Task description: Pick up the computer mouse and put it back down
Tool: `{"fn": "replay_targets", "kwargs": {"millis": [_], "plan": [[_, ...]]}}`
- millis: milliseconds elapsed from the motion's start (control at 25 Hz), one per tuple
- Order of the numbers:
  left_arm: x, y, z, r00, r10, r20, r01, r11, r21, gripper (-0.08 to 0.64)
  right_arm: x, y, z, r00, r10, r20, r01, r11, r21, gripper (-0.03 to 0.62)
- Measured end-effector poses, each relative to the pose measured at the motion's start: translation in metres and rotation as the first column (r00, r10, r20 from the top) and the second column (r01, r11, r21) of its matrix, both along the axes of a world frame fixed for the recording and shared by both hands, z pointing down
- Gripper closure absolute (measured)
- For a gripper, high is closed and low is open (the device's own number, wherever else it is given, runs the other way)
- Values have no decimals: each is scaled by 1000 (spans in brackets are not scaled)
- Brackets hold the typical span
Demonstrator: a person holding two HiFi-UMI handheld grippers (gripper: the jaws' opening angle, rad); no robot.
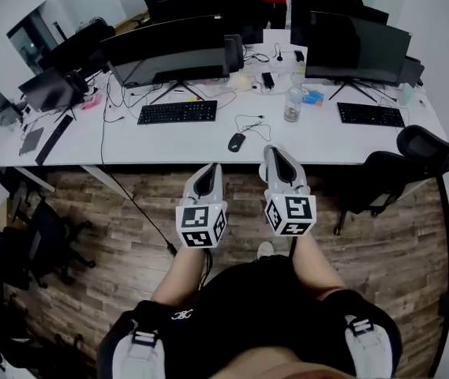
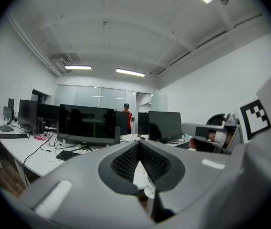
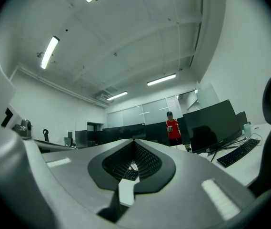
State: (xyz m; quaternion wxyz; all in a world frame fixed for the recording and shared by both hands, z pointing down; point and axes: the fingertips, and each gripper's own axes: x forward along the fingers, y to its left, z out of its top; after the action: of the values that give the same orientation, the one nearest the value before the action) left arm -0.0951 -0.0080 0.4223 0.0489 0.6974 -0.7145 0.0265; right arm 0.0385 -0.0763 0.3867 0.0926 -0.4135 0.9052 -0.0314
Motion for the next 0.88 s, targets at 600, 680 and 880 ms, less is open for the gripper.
{"fn": "replay_targets", "kwargs": {"millis": [600, 680, 880], "plan": [[-7, -146, 18, 998, -44, -34, 43, 999, -30, 506, -11, -148, 12, 999, -43, -29, 42, 999, -25, 588], [-7, -156, 24, 998, -56, -38, 54, 998, -42, 506, -9, -161, 15, 999, -43, -25, 42, 999, -32, 588], [-9, -170, 34, 997, -73, -33, 71, 996, -55, 506, -8, -181, 26, 999, -43, -27, 42, 998, -45, 588]]}}
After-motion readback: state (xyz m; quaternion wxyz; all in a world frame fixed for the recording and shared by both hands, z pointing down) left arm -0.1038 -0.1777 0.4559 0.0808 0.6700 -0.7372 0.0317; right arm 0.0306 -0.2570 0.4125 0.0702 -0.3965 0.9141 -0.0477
